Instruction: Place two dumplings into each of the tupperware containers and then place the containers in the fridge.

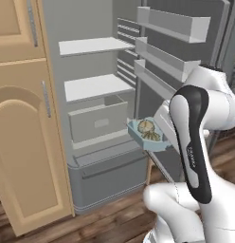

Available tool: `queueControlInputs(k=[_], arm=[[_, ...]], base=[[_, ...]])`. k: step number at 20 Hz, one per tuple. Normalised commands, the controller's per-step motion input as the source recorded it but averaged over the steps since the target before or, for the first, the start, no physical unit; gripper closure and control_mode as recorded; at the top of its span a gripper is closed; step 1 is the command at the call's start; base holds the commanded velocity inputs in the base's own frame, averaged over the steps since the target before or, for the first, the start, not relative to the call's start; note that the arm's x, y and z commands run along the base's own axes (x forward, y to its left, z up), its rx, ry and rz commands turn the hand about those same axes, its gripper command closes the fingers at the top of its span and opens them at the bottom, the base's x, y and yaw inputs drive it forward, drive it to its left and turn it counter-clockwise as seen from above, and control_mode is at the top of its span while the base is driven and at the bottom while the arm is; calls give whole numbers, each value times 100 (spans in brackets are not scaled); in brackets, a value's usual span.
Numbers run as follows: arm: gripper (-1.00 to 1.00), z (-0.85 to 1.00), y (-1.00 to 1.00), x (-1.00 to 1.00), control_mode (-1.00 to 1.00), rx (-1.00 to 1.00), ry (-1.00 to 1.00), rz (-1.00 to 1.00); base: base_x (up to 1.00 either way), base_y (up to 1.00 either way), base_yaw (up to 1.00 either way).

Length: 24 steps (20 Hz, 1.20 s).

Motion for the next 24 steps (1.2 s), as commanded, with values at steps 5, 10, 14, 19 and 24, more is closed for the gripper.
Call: queueControlInputs(k=[5,10,14,19,24], arm=[[100,0,0,0,100,0,0,0],[100,0,0,0,100,0,0,0],[100,0,0,0,100,0,0,0],[100,0,0,0,100,0,0,0],[100,0,0,0,100,0,0,0]], base=[[48,-1,8],[30,-2,8],[31,-16,13],[41,-31,21],[61,-32,17]])
